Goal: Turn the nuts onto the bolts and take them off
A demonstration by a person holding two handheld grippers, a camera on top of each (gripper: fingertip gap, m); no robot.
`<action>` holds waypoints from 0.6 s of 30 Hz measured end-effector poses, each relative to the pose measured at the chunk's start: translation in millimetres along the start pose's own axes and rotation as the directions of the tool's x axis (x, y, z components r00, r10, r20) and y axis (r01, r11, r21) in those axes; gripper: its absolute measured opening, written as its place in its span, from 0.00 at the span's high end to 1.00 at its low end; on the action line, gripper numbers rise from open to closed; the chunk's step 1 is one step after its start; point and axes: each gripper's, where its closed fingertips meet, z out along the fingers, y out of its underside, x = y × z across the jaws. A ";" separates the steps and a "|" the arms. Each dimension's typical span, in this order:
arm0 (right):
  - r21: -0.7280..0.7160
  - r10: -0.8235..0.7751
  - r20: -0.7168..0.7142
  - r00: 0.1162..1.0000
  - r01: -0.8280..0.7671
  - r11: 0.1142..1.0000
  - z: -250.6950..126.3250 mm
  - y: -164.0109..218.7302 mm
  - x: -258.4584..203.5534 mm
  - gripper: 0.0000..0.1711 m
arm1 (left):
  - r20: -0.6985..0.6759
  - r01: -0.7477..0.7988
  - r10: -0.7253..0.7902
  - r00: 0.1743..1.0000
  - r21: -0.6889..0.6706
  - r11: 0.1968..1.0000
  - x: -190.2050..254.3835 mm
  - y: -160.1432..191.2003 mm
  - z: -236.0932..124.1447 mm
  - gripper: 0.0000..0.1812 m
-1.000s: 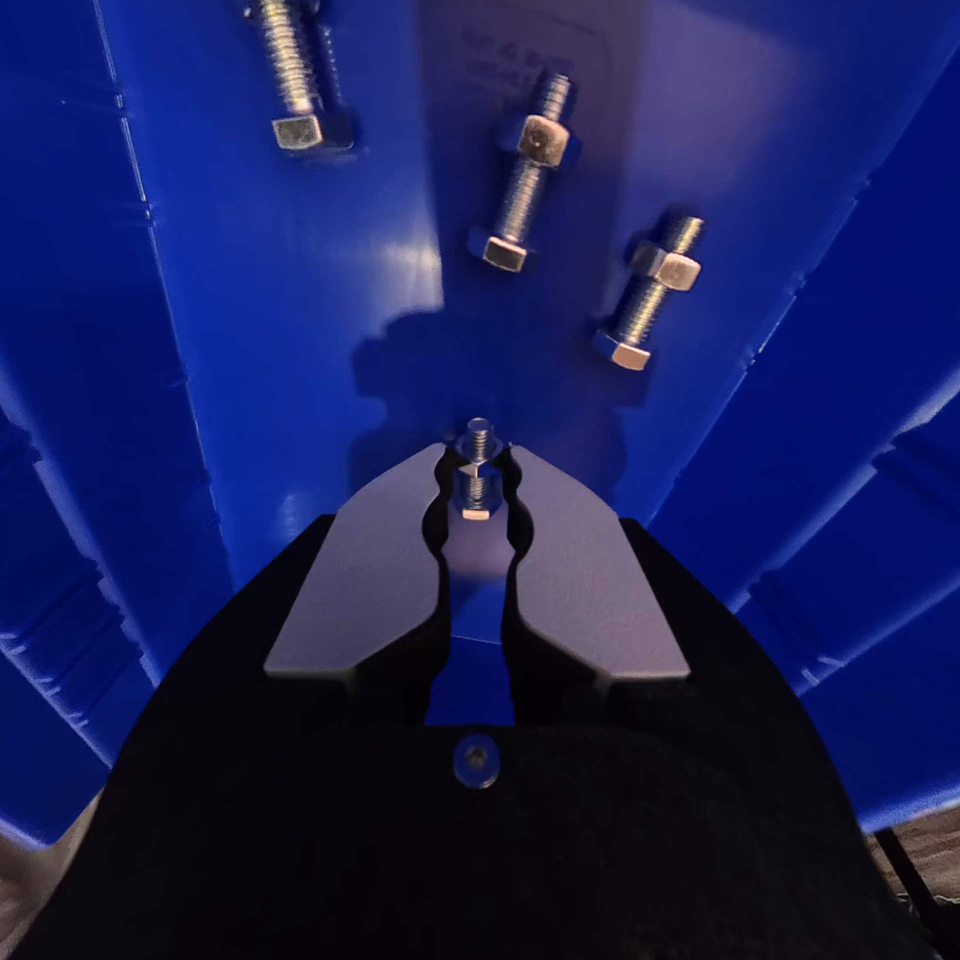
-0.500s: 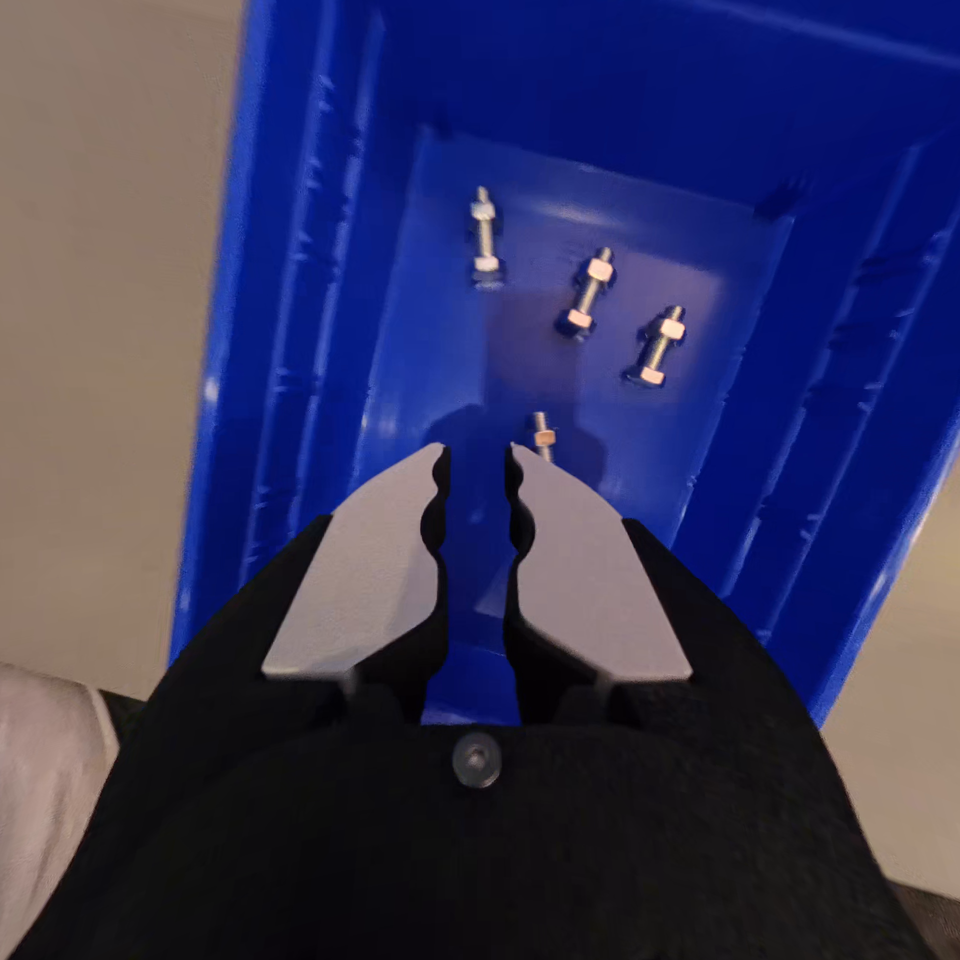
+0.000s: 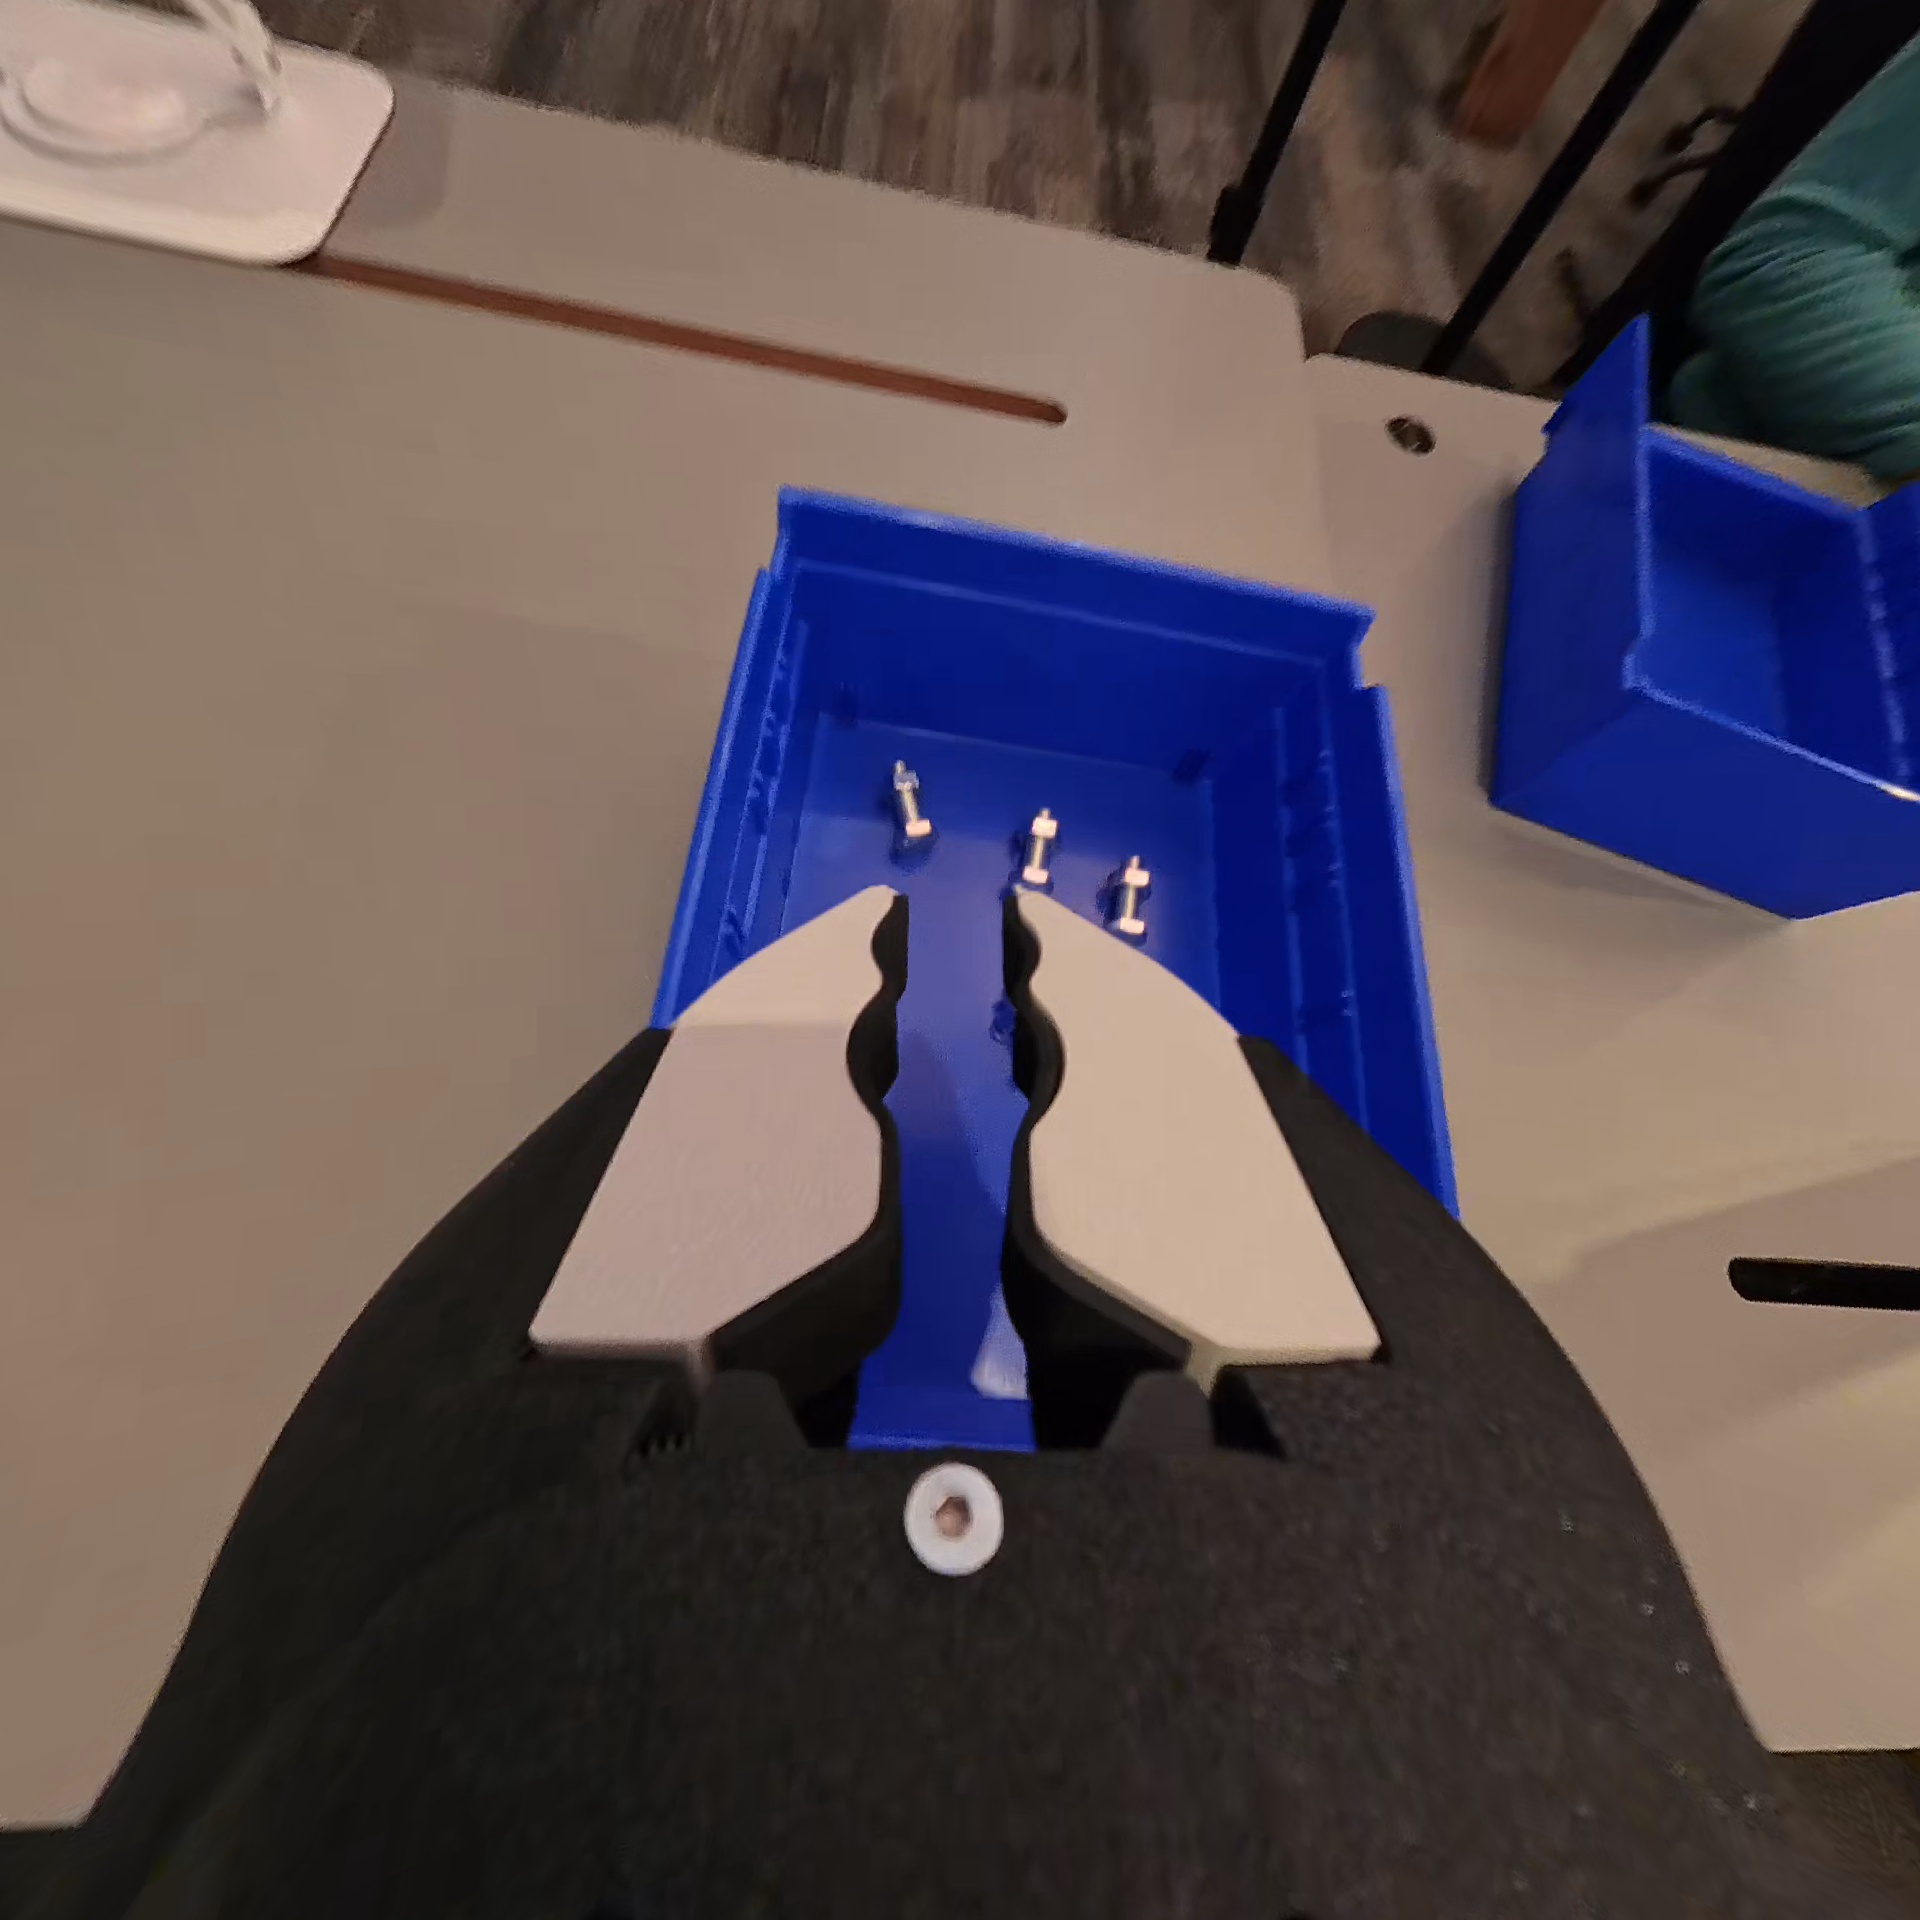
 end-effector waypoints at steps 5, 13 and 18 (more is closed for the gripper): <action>0.110 0.081 -0.032 0.996 -0.077 0.991 -11.7 -31.1 -8.7 0.90 | -0.013 -0.042 0.041 0.999 -0.070 0.997 -3.9 12.3 4.0 0.82; 0.175 0.078 -0.114 0.990 -0.057 0.983 -3.3 -55.0 -13.3 0.91 | -0.109 -0.115 0.101 0.989 -0.134 0.984 17.2 25.1 16.3 0.82; 0.191 0.059 -0.102 0.993 -0.039 0.981 4.5 -63.2 -14.9 0.91 | -0.104 -0.111 0.102 0.989 -0.090 0.990 18.5 15.6 13.0 0.83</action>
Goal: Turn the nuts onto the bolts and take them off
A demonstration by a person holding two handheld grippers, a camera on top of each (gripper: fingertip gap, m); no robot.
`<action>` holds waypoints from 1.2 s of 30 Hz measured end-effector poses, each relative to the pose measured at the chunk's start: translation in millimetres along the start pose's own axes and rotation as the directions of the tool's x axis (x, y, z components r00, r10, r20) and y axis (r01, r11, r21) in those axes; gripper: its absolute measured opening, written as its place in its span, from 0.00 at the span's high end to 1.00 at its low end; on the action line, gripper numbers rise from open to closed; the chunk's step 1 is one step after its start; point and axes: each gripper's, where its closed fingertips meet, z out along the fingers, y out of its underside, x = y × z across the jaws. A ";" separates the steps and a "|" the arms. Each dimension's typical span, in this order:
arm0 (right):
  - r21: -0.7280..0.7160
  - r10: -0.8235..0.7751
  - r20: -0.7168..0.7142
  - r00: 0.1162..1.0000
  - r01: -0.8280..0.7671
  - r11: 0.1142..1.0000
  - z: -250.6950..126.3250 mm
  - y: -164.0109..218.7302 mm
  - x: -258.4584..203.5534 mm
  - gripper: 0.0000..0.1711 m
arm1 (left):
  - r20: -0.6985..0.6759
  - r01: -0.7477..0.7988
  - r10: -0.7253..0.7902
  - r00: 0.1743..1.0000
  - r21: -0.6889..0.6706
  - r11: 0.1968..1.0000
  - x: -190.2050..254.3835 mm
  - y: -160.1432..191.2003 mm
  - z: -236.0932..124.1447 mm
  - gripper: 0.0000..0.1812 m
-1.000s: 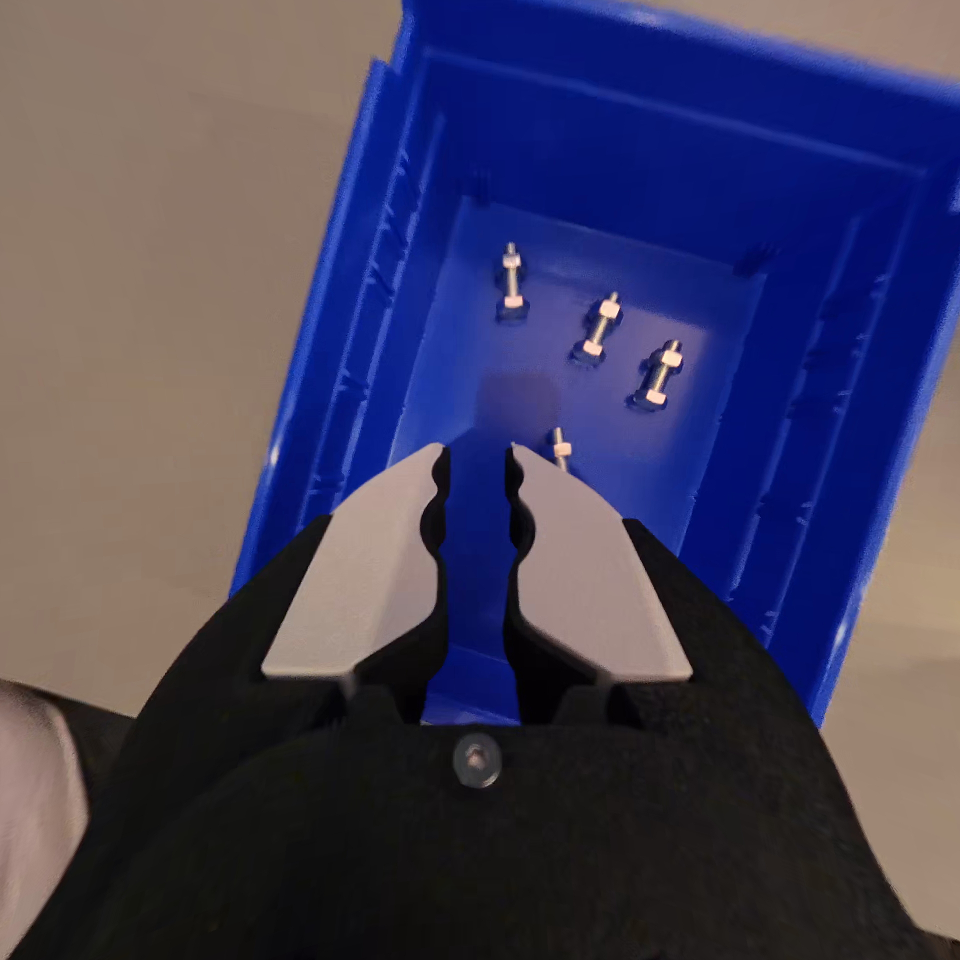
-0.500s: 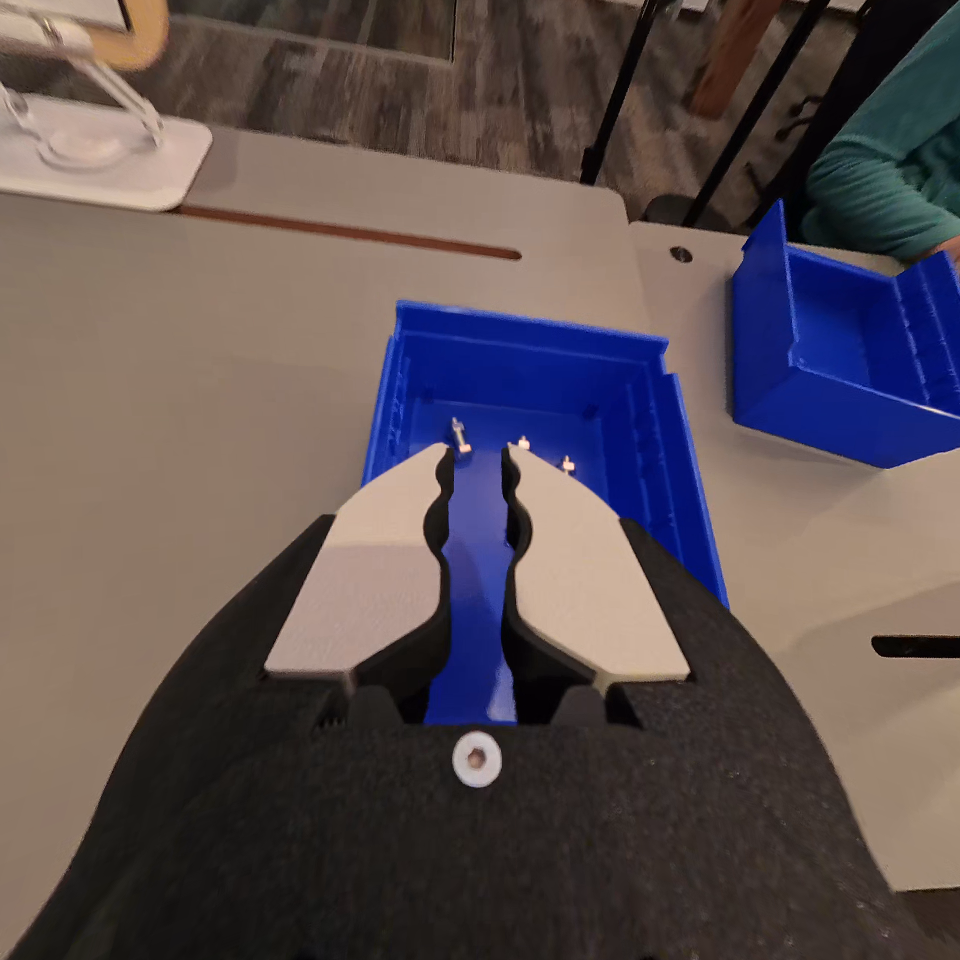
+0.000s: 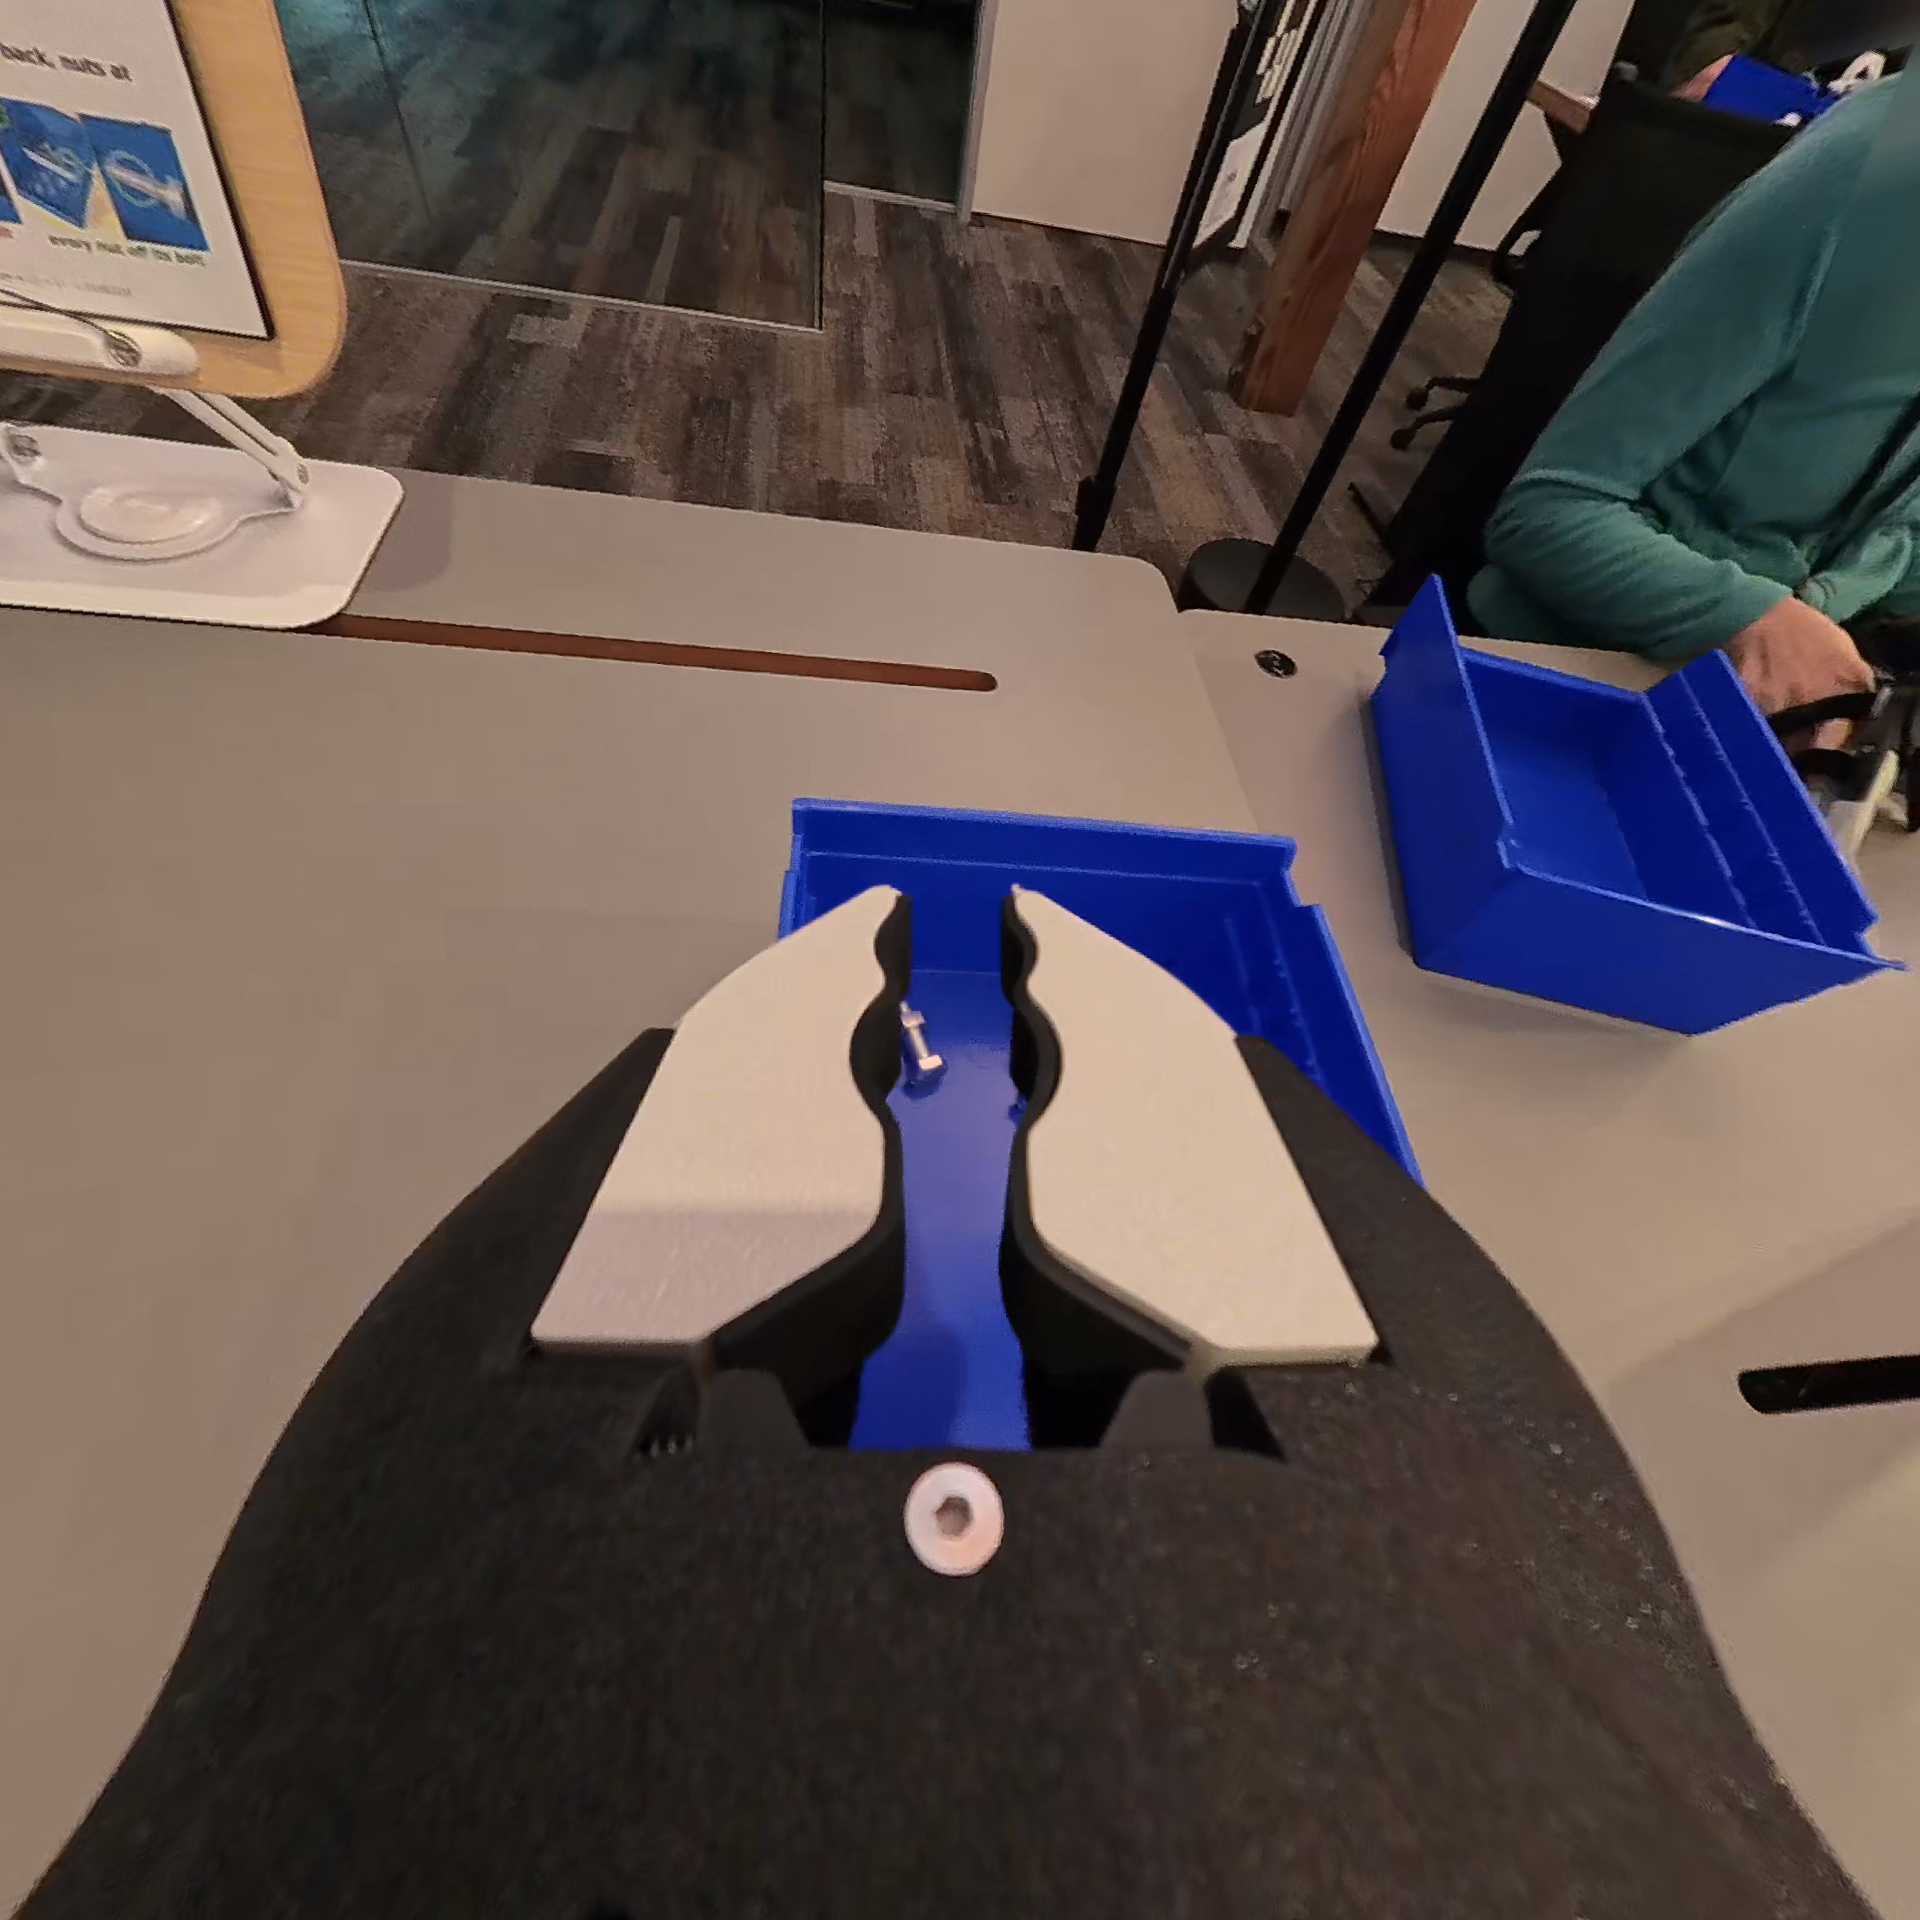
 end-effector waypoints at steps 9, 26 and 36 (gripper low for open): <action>-0.048 -0.107 0.172 0.979 0.117 0.992 -7.1 29.7 -25.9 0.91 | 0.172 0.048 -0.053 0.984 0.032 0.998 -16.4 -2.4 -32.5 0.84; -0.450 -0.303 0.096 0.948 0.313 0.837 -36.6 103.6 104.8 0.82 | 0.737 0.097 -0.078 0.671 0.017 0.995 -56.4 20.3 -223.9 0.78; -0.544 -0.059 0.162 0.985 0.139 0.827 1.3 148.5 137.3 0.82 | 0.785 0.175 -0.120 0.608 0.016 0.985 -85.3 22.4 -253.4 0.77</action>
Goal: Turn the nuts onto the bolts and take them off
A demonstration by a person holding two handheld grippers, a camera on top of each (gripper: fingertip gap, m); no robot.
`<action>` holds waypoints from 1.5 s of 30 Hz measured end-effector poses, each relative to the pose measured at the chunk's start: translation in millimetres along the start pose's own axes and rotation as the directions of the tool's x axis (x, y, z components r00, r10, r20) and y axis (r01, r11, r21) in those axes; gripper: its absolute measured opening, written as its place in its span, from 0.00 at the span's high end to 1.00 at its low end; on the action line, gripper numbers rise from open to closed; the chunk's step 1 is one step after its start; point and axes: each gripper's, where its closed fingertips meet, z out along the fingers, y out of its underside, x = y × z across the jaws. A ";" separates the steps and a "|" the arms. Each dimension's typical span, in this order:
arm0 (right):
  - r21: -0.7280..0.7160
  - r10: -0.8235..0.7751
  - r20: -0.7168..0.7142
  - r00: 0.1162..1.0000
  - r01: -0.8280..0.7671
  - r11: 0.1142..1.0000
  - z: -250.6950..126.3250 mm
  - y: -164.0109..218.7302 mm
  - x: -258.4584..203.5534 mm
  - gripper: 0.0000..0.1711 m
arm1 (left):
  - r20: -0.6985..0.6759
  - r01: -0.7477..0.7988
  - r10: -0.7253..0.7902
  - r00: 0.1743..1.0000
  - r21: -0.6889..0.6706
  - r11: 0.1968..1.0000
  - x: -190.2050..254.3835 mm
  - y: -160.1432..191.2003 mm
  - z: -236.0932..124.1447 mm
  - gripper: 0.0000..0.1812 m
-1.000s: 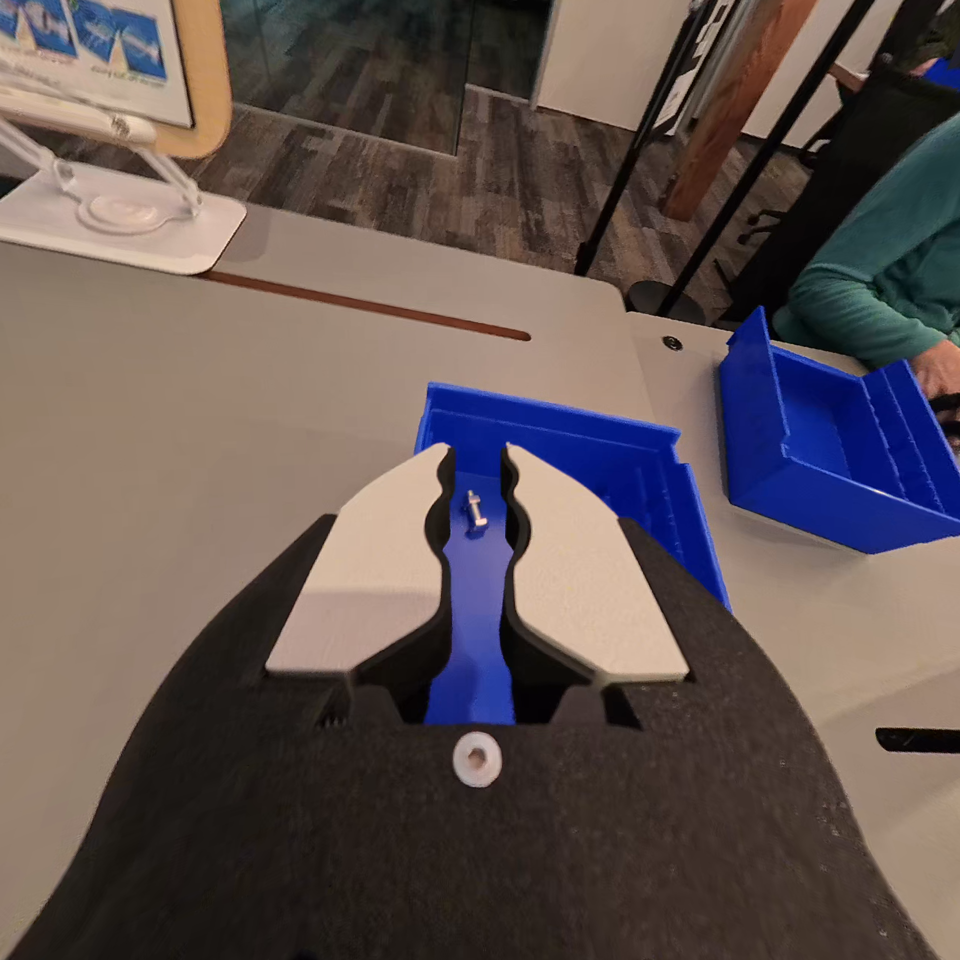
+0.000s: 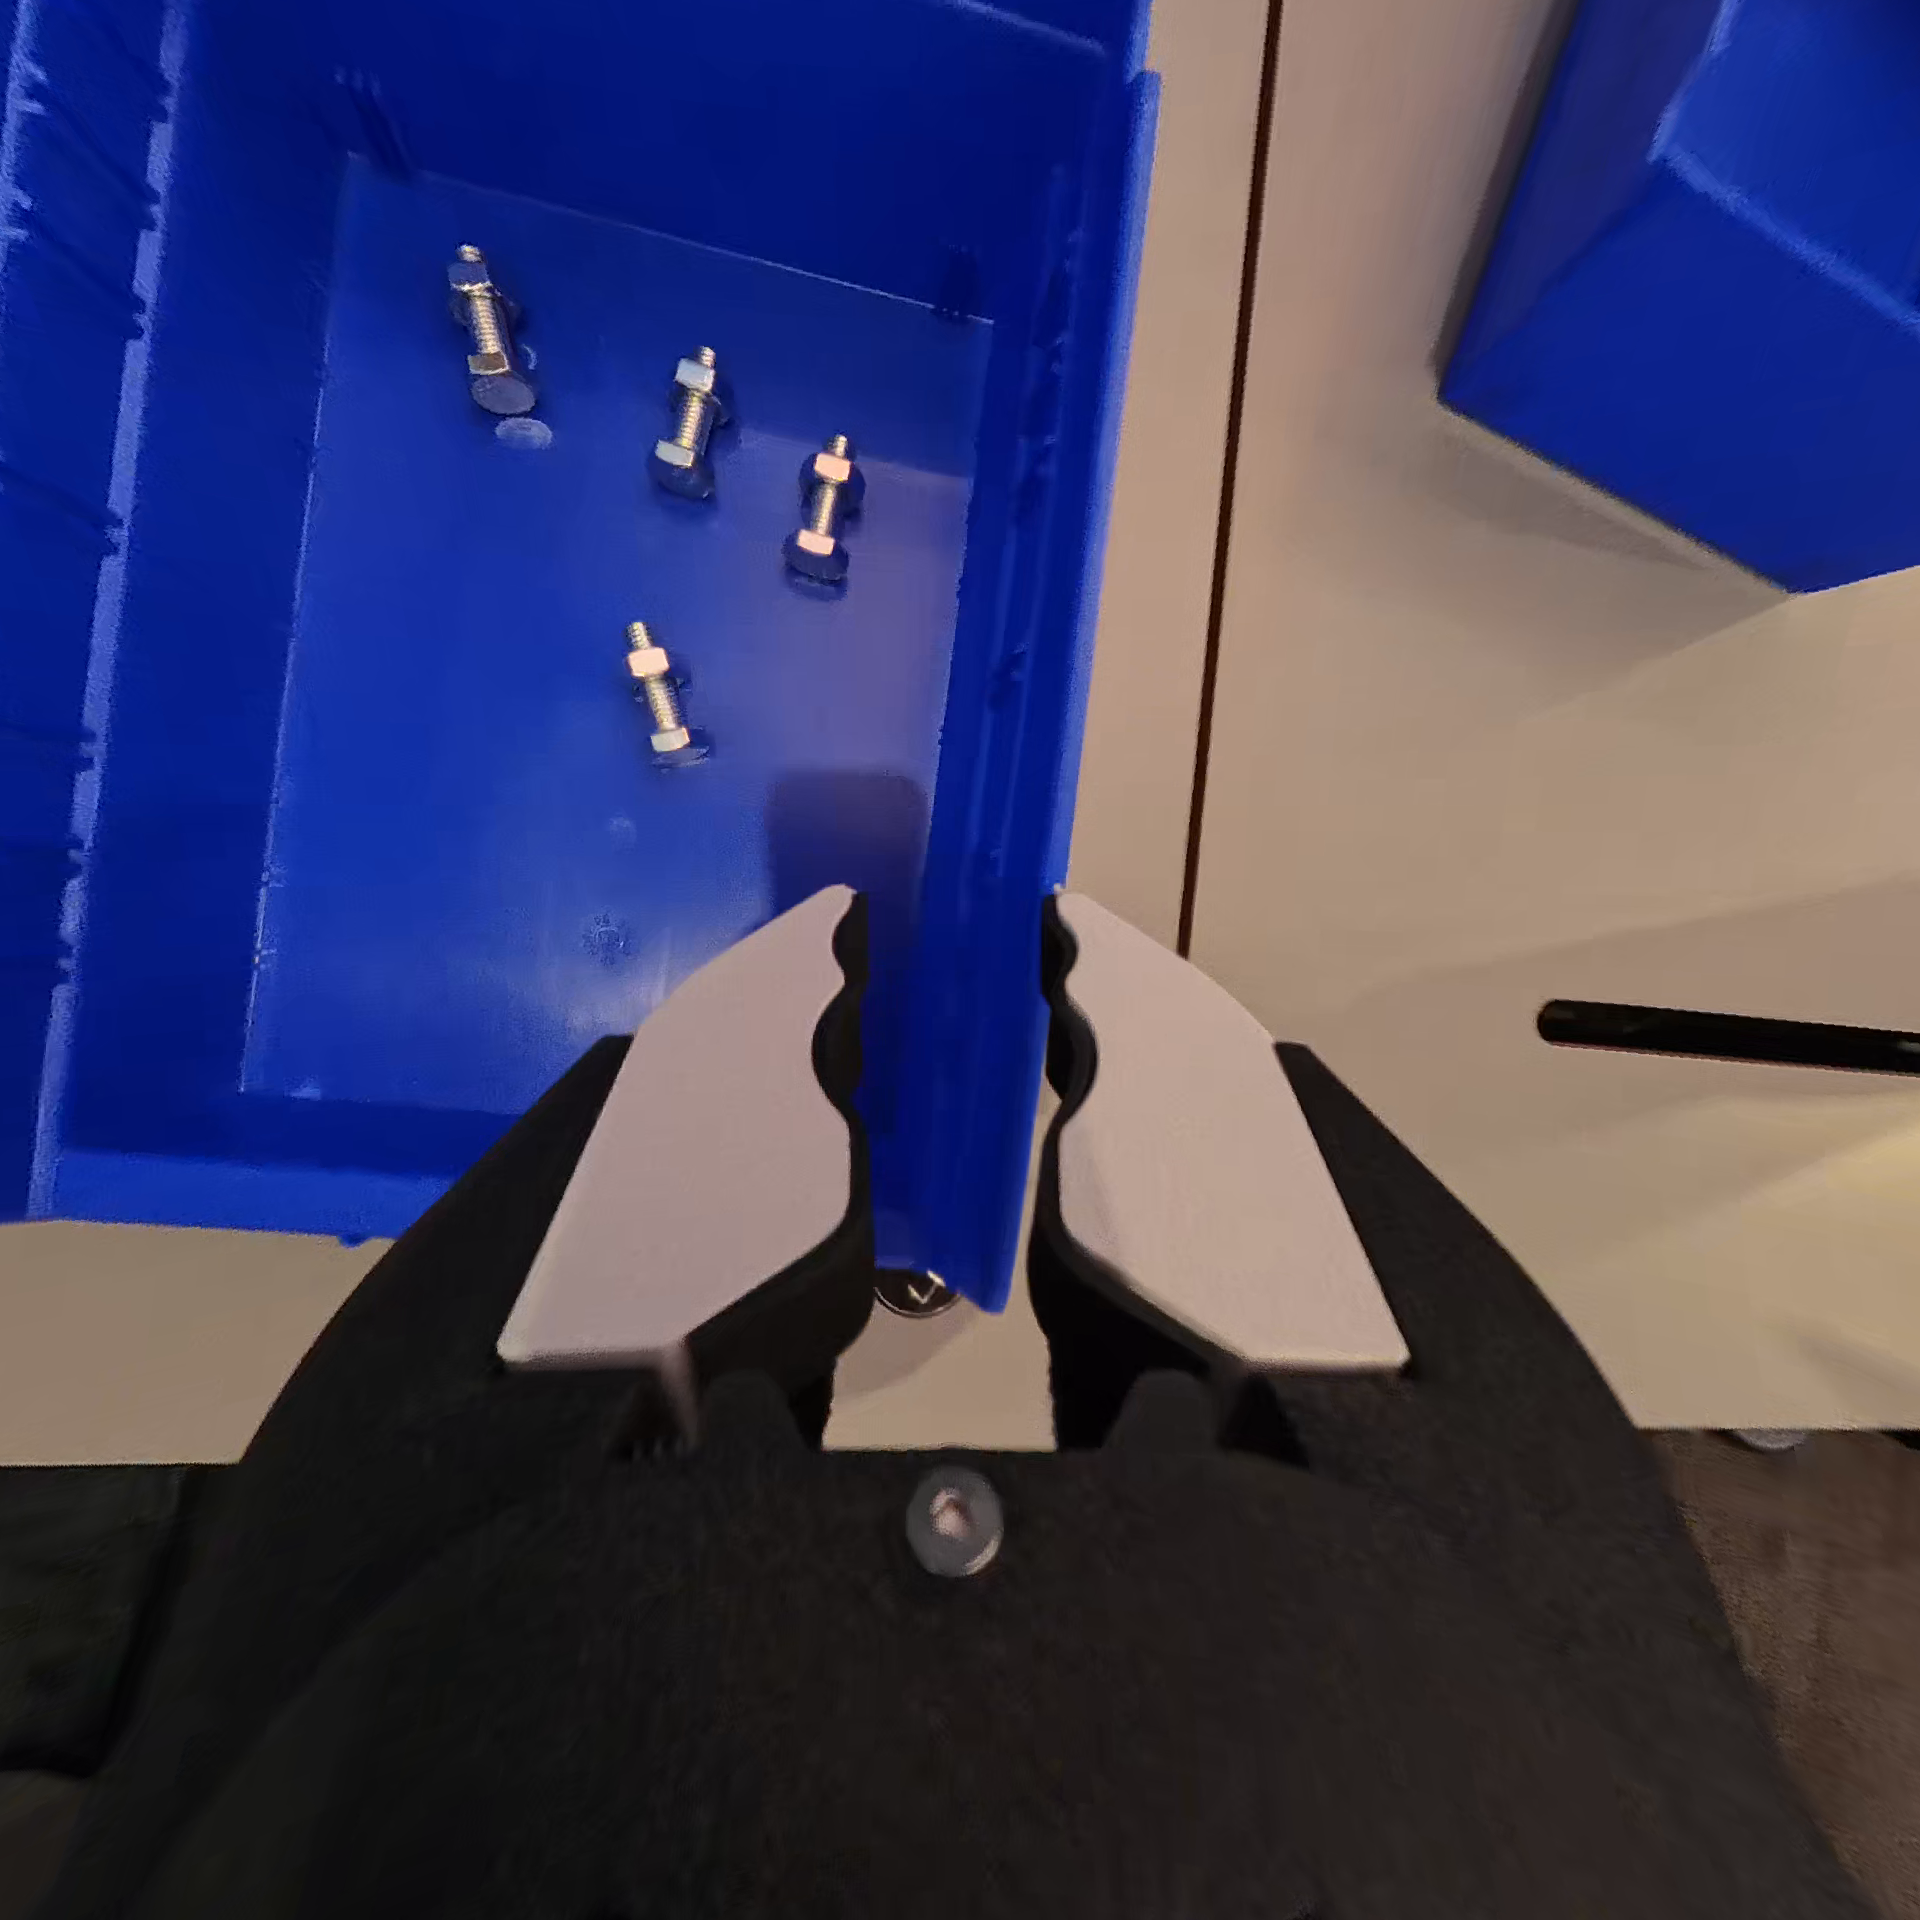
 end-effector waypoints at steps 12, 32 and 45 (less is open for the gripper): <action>-0.100 0.022 -0.030 0.999 -0.025 0.995 23.2 -5.9 19.7 0.78 | -0.007 0.023 -0.024 1.000 -0.174 0.984 -0.7 28.8 32.1 0.75; -0.107 -0.024 -0.007 1.000 0.023 0.994 33.0 -12.9 15.0 0.78 | -0.028 0.021 -0.037 0.999 -0.437 0.899 15.6 74.7 79.5 0.97; -0.132 -0.050 0.013 0.999 0.052 0.990 34.2 -19.2 12.4 0.79 | -0.104 -0.089 0.049 0.993 -0.419 0.904 134.4 45.6 65.9 0.97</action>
